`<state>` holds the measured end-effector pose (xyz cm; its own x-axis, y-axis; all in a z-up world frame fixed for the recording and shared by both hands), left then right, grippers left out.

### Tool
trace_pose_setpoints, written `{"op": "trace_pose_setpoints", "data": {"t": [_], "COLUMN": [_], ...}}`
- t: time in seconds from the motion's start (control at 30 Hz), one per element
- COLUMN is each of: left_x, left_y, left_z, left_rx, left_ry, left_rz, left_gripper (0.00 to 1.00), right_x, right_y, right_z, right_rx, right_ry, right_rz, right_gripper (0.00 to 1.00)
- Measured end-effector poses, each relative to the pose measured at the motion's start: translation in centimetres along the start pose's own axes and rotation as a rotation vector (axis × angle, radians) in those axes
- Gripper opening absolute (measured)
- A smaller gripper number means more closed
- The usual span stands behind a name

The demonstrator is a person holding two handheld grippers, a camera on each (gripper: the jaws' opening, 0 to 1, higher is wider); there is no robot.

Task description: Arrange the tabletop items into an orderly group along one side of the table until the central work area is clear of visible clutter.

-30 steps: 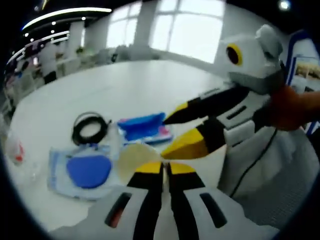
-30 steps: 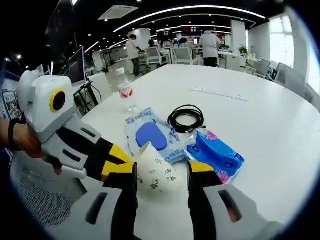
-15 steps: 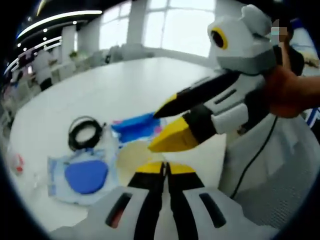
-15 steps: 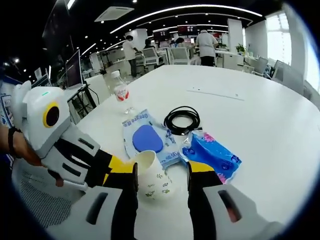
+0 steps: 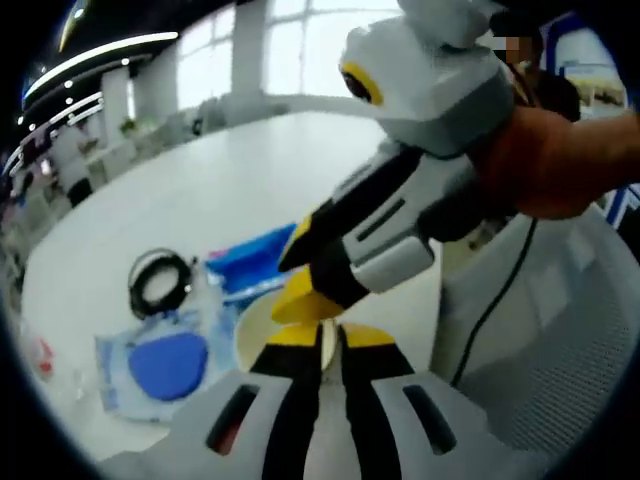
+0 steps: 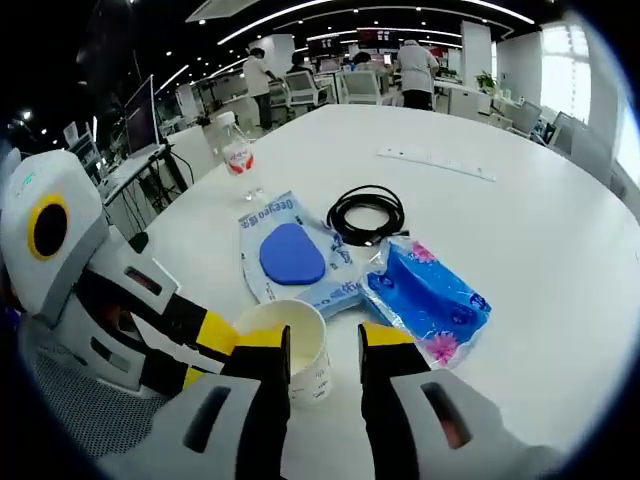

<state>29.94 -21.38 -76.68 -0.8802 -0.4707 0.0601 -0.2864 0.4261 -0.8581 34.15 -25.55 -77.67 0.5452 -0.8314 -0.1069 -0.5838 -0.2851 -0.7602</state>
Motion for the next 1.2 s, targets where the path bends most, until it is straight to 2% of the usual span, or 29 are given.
{"op": "trace_pose_setpoints", "data": {"t": [0.13, 0.2, 0.3, 0.33, 0.43, 0.63, 0.7, 0.8, 0.83, 0.93, 1.2], "left_x": [0.3, 0.3, 0.2, 0.1, -0.3, -1.4, -1.7, -1.9, -2.0, -2.5, -3.3], "left_y": [-0.2, -0.4, -0.5, -0.4, -0.3, 0.8, 1.3, 2.1, 2.0, 1.1, 2.0], "left_z": [-0.2, -0.4, -0.9, -1.0, -1.8, -3.6, -4.4, -5.1, -5.3, -5.4, -5.8], "left_rx": [0.024, 0.037, 0.045, 0.045, 0.06, 0.079, 0.097, 0.091, 0.082, 0.108, 0.09], "left_ry": [0.01, 0.008, 0.005, 0.001, -0.026, -0.095, -0.129, -0.141, -0.147, -0.157, -0.207], "left_rz": [-0.012, -0.025, -0.044, -0.046, -0.081, -0.16, -0.216, -0.226, -0.224, -0.231, -0.254], "left_gripper": [0.08, 0.12, 0.15, 0.16, 0.19, 0.2, 0.26, 0.28, 0.29, 0.3, 0.3], "right_x": [0.1, 0.2, 0.3, 0.5, 0.2, 0.5, 0.7, 1.0, 1.1, 1.2, 1.4], "right_y": [0.7, 1.1, 1.6, 1.9, 1.8, 1.3, 0.9, 0.6, 0.4, -0.1, -1.1], "right_z": [0.2, 0.2, 0.4, 0.4, 0.4, 0.2, 0.1, -0.1, -0.1, -0.2, 0.0], "right_rx": [-0.034, -0.048, -0.067, -0.085, -0.067, -0.056, -0.05, -0.038, -0.037, -0.032, -0.017], "right_ry": [0.008, 0.012, 0.017, 0.024, 0.005, 0.02, 0.025, 0.031, 0.031, 0.031, 0.036], "right_rz": [-0.019, -0.02, -0.02, -0.015, 0.005, -0.004, 0.003, 0.01, 0.008, 0.005, 0.007], "right_gripper": [0.19, 0.16, 0.03, 0.02, 0.02, 0.02, 0.01, 0.01, 0.01, 0.01, 0.01]}}
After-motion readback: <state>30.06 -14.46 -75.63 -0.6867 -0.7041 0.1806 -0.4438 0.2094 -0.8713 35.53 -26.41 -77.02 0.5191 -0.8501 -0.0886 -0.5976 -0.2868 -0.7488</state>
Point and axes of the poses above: the point that each gripper's makers call its tool centre point, and the gripper's own axes: z roughly forward along the fingers, x roughly to its right, y roughly out of its underside, the point moved 3 cm from there along -z, roughly backward along the fingers, and after that the axes turned 5 degrees about x, right-handed, at the moved point
